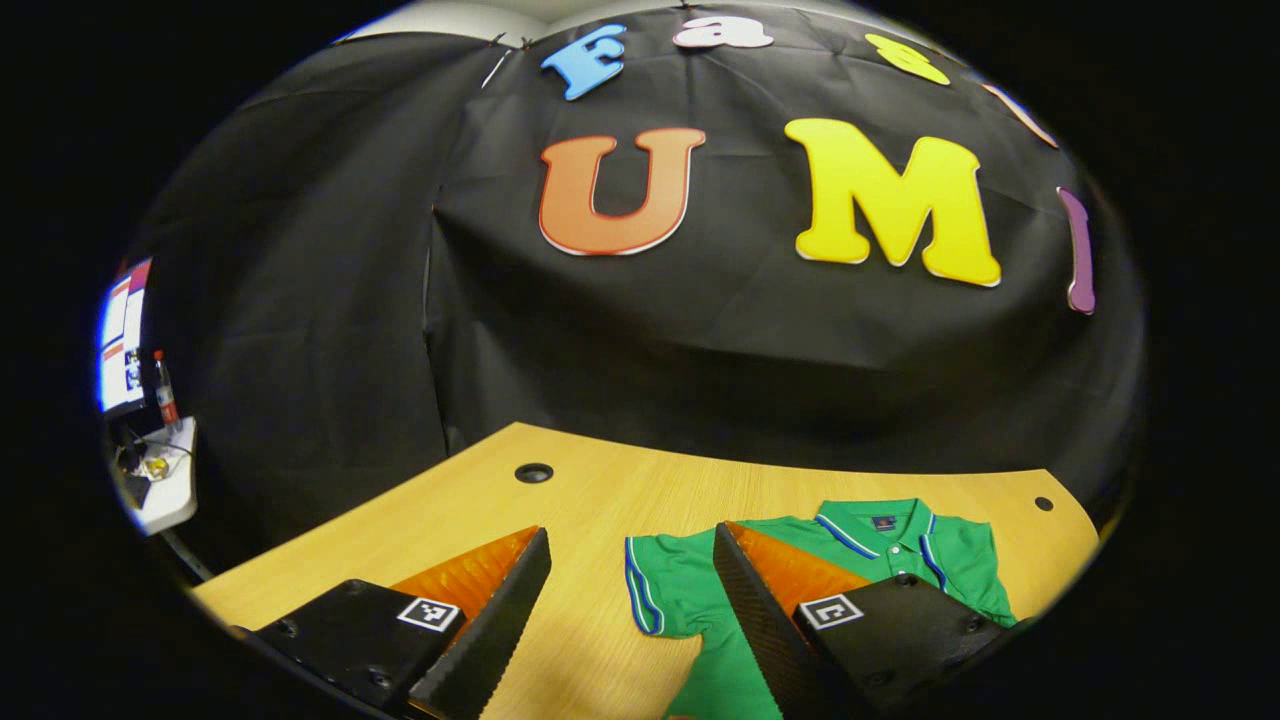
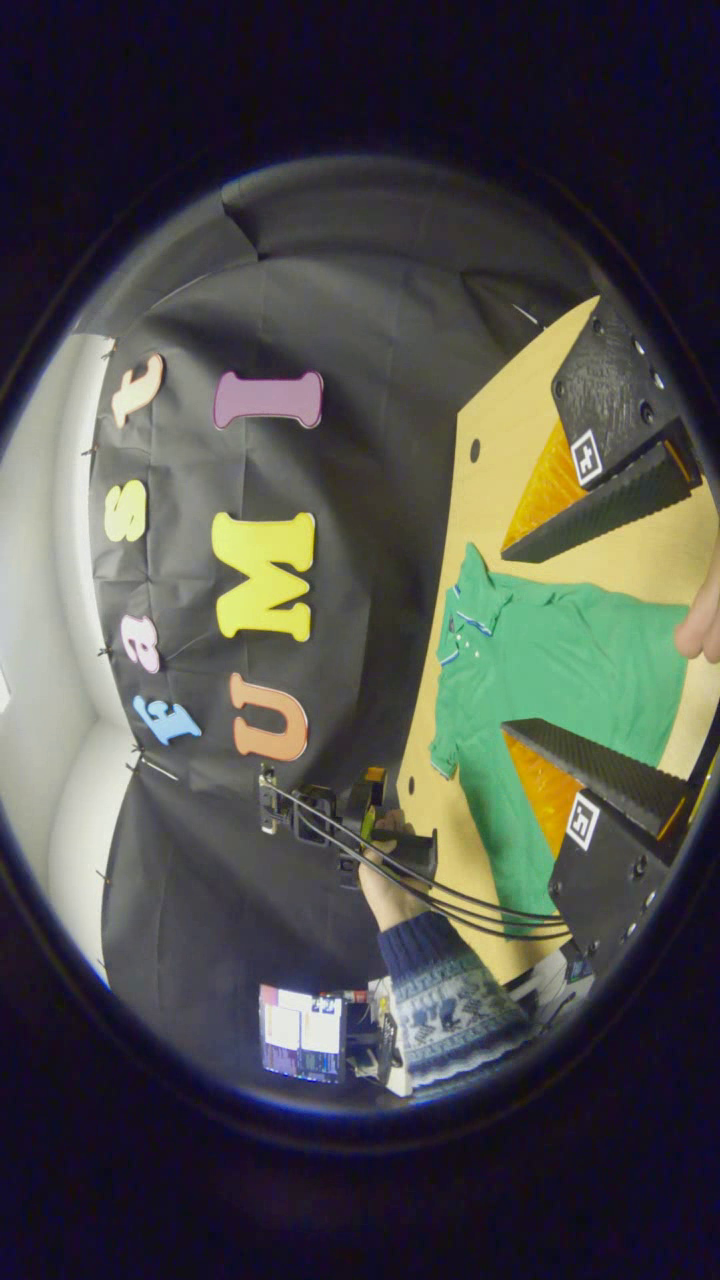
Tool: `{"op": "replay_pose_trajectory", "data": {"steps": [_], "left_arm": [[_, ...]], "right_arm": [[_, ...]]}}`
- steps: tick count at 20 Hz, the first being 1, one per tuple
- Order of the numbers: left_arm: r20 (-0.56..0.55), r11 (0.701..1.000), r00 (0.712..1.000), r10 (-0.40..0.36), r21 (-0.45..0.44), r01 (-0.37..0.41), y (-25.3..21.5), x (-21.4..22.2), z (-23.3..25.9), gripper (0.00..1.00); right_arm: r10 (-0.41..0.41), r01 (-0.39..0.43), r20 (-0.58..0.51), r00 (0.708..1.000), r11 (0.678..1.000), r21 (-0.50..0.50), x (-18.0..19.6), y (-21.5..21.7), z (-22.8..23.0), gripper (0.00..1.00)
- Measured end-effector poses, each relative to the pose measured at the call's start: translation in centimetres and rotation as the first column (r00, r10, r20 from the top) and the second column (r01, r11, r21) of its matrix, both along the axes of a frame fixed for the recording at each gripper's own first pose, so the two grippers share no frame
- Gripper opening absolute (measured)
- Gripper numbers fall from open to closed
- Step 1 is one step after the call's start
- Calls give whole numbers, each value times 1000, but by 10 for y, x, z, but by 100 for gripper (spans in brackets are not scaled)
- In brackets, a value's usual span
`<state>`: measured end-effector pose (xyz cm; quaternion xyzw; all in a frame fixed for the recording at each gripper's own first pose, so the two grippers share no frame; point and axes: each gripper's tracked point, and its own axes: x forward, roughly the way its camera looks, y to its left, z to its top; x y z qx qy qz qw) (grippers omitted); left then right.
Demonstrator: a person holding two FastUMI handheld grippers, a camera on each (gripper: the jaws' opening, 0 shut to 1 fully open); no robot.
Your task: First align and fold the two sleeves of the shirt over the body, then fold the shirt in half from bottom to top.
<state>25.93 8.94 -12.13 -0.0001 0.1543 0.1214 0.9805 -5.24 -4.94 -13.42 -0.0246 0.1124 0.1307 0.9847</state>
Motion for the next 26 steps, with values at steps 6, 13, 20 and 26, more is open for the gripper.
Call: {"op": "replay_pose_trajectory", "data": {"steps": [6,13,20,26], "left_arm": [[-156,999,988,-18,-33,13,11,52,-85,100],[-248,997,969,18,-65,-35,19,62,-123,98],[-283,999,959,37,-8,-41,31,62,-120,58],[-292,999,956,1,-50,-17,17,62,-124,8]], "right_arm": [[-46,50,-169,985,999,15,10,-25,-59,95],[-27,26,-191,981,1000,-7,21,-25,-78,96],[32,-35,-175,984,999,-19,6,-6,-70,95],[2,-6,-172,985,1000,-25,11,-17,-71,95]]}}
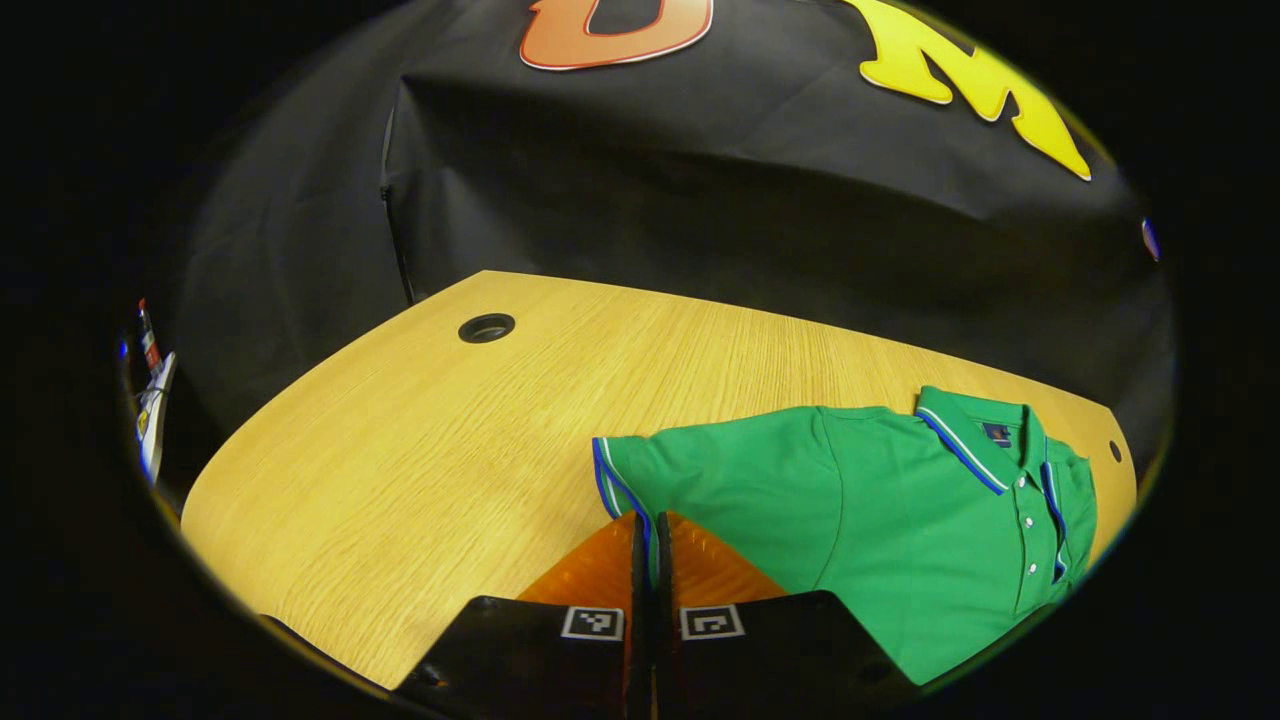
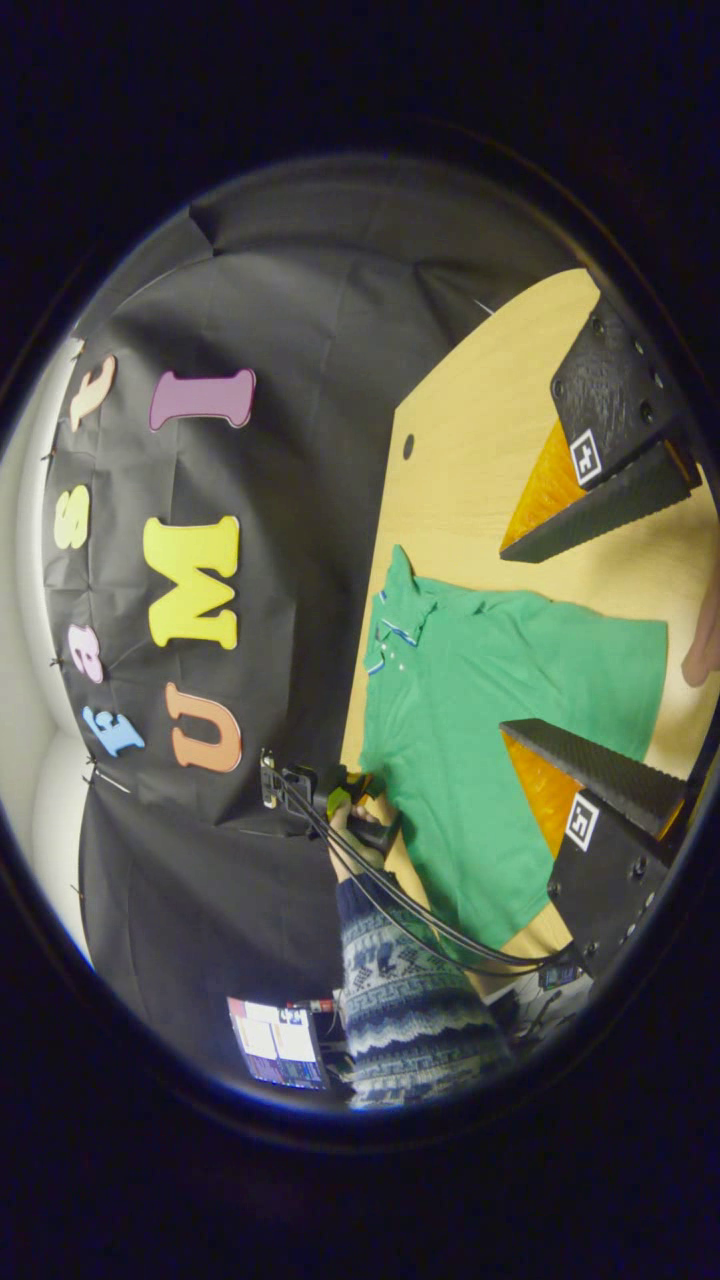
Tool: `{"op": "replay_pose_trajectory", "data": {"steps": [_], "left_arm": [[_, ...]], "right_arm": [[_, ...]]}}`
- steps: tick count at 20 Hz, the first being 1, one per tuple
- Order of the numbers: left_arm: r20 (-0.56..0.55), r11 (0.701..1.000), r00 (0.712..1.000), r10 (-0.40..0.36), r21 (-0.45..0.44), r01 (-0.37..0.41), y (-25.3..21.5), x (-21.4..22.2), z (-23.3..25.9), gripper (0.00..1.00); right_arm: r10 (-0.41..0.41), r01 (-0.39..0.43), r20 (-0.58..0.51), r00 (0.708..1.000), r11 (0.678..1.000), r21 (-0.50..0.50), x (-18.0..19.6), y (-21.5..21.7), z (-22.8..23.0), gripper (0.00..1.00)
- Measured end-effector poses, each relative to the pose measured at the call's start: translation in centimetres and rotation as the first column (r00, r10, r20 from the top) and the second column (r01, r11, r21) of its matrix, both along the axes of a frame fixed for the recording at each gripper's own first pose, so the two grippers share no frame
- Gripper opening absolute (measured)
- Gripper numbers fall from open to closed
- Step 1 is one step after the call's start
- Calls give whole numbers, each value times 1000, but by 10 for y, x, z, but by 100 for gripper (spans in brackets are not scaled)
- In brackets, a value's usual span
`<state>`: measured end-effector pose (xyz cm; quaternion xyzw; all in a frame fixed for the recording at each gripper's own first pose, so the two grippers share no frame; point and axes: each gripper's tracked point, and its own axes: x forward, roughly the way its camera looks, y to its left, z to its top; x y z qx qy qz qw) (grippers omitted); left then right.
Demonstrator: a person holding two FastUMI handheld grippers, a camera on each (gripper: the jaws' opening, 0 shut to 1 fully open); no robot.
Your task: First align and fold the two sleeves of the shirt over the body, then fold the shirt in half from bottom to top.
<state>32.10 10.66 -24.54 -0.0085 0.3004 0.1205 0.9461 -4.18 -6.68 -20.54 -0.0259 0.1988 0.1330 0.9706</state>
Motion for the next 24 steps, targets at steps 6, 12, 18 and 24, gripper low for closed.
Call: {"op": "replay_pose_trajectory", "data": {"steps": [6,12,18,24], "left_arm": [[28,998,998,-48,51,46,-29,9,23,8],[52,989,991,-120,91,114,-74,15,48,8],[42,976,981,-188,124,182,-125,16,53,8],[32,947,947,-321,5,321,-202,-6,52,60]], "right_arm": [[-33,34,28,999,999,-6,-1,-13,5,95],[-62,62,11,998,998,22,-5,-26,1,95],[-79,78,40,996,997,26,-9,-33,10,95],[-128,126,27,991,990,56,-12,-41,13,95]]}}
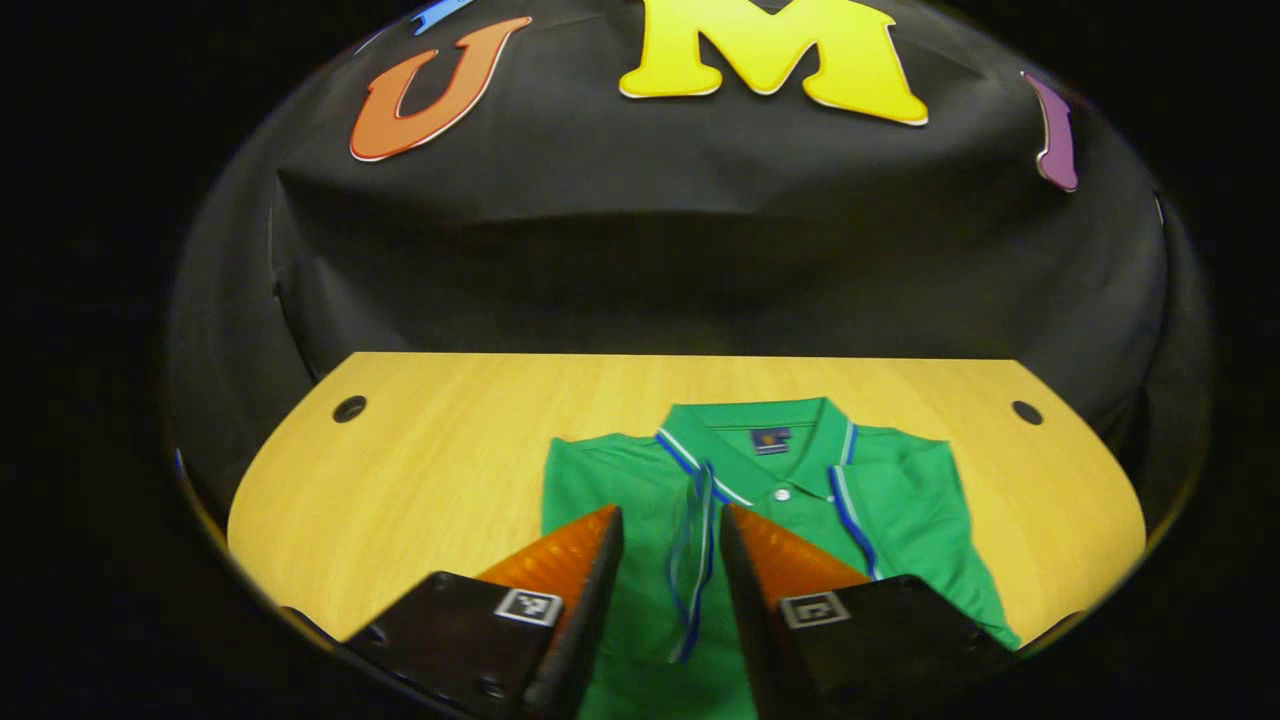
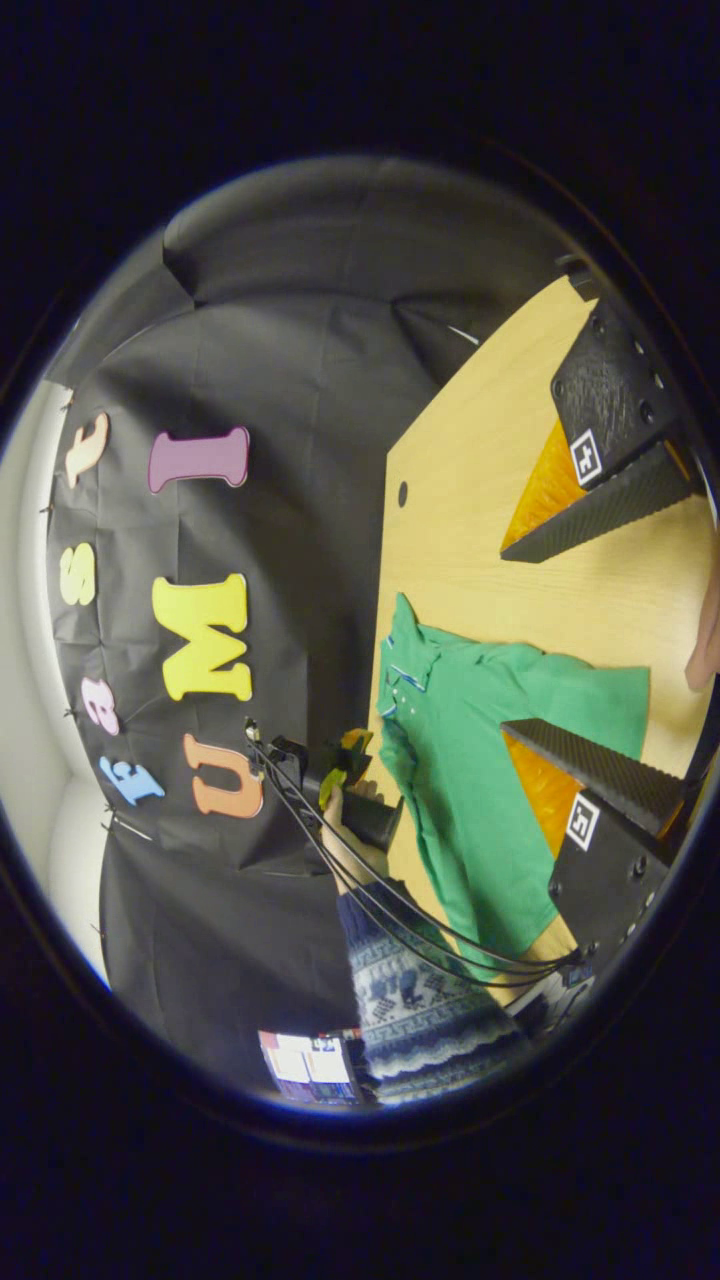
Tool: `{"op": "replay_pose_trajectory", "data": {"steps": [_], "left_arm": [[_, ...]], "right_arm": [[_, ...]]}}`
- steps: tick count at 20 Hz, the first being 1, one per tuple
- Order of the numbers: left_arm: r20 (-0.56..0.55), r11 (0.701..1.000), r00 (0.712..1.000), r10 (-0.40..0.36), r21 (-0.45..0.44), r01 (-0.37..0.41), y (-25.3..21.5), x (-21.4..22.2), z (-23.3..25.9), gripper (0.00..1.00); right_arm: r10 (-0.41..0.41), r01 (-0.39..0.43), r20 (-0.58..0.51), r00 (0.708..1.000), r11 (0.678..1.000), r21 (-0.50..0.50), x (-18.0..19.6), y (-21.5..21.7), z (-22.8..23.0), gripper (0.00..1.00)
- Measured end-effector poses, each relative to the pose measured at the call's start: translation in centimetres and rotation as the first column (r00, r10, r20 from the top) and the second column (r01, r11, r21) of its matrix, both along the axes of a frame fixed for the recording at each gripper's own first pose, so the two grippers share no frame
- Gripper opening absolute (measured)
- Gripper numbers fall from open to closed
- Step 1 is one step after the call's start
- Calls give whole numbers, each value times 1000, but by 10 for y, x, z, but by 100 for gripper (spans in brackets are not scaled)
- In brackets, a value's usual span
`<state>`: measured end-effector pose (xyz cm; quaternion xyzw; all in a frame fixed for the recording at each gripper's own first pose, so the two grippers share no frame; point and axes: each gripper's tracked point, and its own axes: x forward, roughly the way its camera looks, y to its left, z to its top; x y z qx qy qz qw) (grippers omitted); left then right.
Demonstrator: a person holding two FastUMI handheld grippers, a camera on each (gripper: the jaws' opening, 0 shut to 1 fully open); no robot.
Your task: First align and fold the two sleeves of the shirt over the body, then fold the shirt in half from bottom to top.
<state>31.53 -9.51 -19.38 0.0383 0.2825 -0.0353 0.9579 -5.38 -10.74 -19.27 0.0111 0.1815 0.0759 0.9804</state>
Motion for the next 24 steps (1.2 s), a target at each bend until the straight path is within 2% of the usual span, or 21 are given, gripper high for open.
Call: {"op": "replay_pose_trajectory", "data": {"steps": [2,9,11,15,21,24], "left_arm": [[30,1000,999,30,7,-31,-1,-10,16,100],[164,1000,986,-5,30,0,-14,-70,99,100],[223,998,974,-40,51,29,-18,-97,125,100],[344,996,937,-58,83,31,-6,-164,162,100],[386,997,921,-49,74,21,29,-259,155,100],[411,995,911,-37,99,-5,56,-305,132,100]], "right_arm": [[-4,5,6,1000,1000,-5,-2,2,4,95],[-22,23,31,999,1000,-10,-11,12,9,95],[-34,35,33,999,999,-21,-14,11,9,95],[-44,45,27,999,999,-20,-16,14,3,96],[-23,25,31,999,999,-36,-19,27,-7,95],[-31,31,40,999,999,10,-32,34,-16,95]]}}
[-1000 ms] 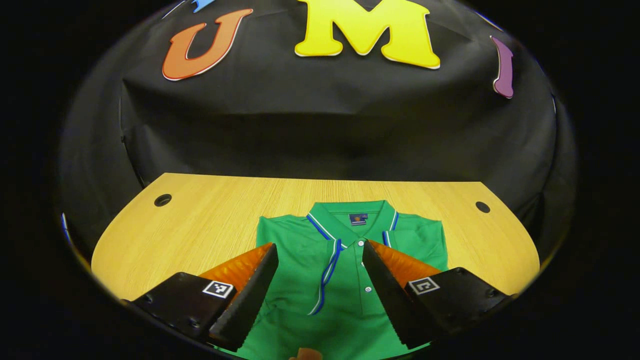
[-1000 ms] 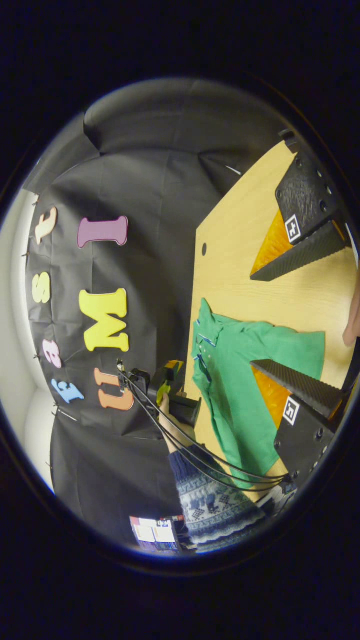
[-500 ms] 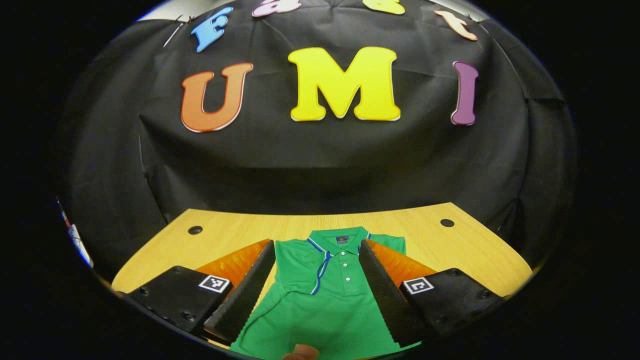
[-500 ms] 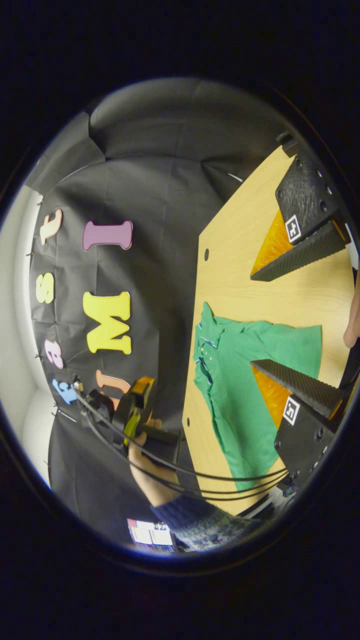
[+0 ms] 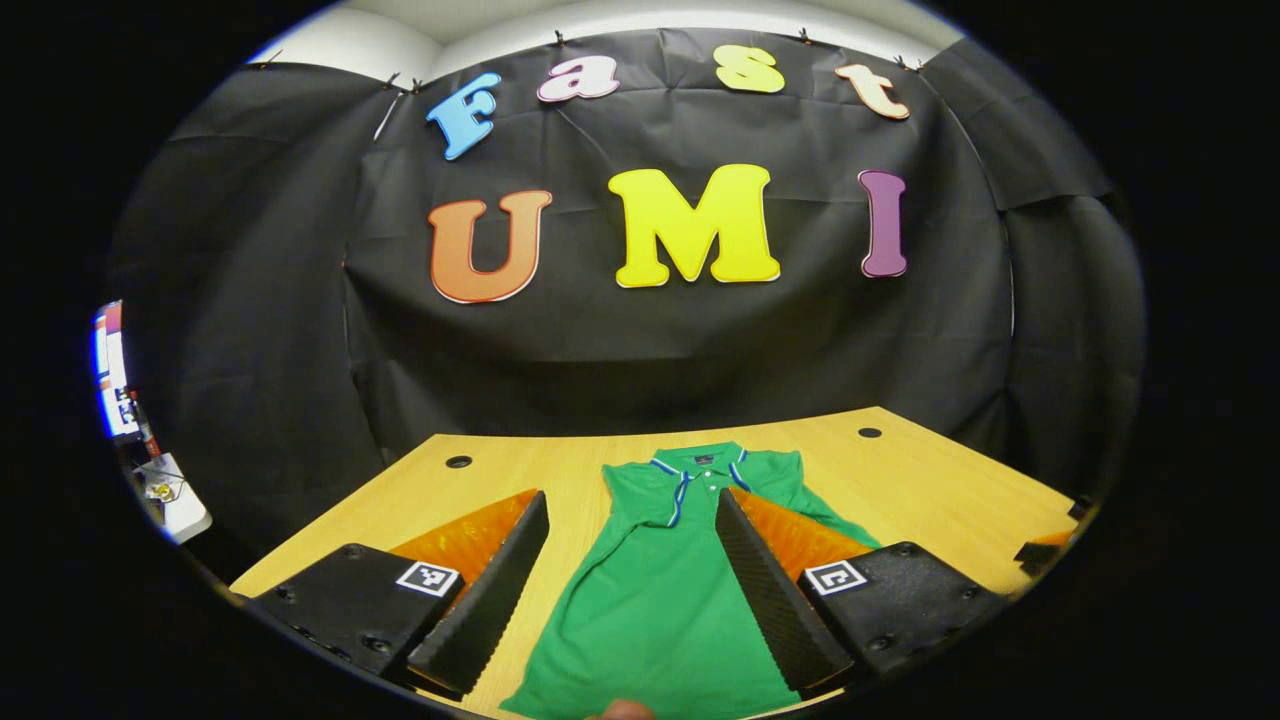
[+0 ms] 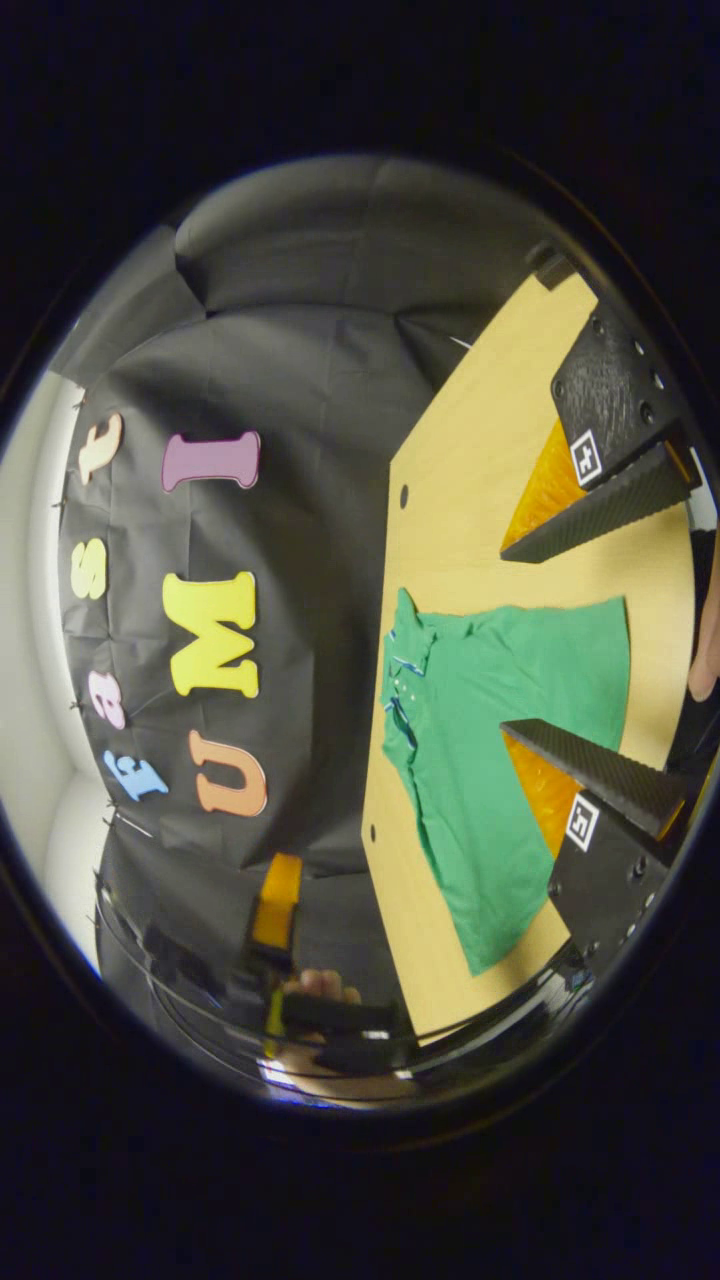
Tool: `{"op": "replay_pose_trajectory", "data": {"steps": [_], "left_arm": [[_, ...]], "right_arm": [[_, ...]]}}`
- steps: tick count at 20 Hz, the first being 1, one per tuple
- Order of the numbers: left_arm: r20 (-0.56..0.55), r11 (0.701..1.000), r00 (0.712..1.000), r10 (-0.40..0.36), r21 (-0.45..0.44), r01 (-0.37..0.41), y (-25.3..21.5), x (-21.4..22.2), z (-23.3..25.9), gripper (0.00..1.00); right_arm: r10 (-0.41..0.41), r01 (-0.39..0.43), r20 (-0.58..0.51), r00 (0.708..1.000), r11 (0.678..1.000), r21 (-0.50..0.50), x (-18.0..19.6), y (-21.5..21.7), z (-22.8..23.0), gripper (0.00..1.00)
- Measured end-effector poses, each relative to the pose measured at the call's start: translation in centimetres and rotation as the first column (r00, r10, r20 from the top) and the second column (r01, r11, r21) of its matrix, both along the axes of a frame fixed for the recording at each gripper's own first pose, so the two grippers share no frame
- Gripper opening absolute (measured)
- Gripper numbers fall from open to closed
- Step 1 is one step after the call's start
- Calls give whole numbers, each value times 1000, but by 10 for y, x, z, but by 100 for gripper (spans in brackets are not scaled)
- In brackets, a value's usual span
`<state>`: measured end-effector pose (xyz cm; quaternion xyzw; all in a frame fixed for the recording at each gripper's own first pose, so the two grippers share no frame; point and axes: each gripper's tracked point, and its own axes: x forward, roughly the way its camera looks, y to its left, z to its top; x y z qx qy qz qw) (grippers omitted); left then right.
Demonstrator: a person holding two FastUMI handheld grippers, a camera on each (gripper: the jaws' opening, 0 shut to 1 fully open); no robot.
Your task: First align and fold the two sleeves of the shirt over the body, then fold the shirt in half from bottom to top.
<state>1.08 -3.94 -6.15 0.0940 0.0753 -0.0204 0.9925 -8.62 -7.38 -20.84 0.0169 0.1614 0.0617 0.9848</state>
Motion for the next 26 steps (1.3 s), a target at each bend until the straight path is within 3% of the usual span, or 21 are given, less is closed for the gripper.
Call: {"op": "replay_pose_trajectory", "data": {"steps": [4,11,15,17,19,23,26], "left_arm": [[-80,1000,997,-2,-14,1,12,-38,-42,100],[-30,999,1000,-5,-35,4,13,-42,-40,100],[-19,1000,1000,4,3,-3,21,-44,-53,100],[-30,999,1000,8,-32,-9,26,-45,-64,100],[-59,997,998,8,-74,-12,31,-47,-82,100],[-175,999,984,25,-36,-32,46,-51,-139,100],[-240,997,971,11,-70,-29,44,-59,-167,100]], "right_arm": [[-23,23,3,1000,999,-38,1,3,-4,95],[-30,31,17,999,998,-57,-3,4,8,96],[-32,36,43,999,996,-85,-3,5,11,95],[-25,27,21,999,996,-81,-4,9,4,95],[-22,22,2,1000,997,-72,-6,11,1,95],[-28,27,-5,1000,996,-89,-6,12,-5,94],[-40,34,-50,998,994,-108,-5,12,-23,95]]}}
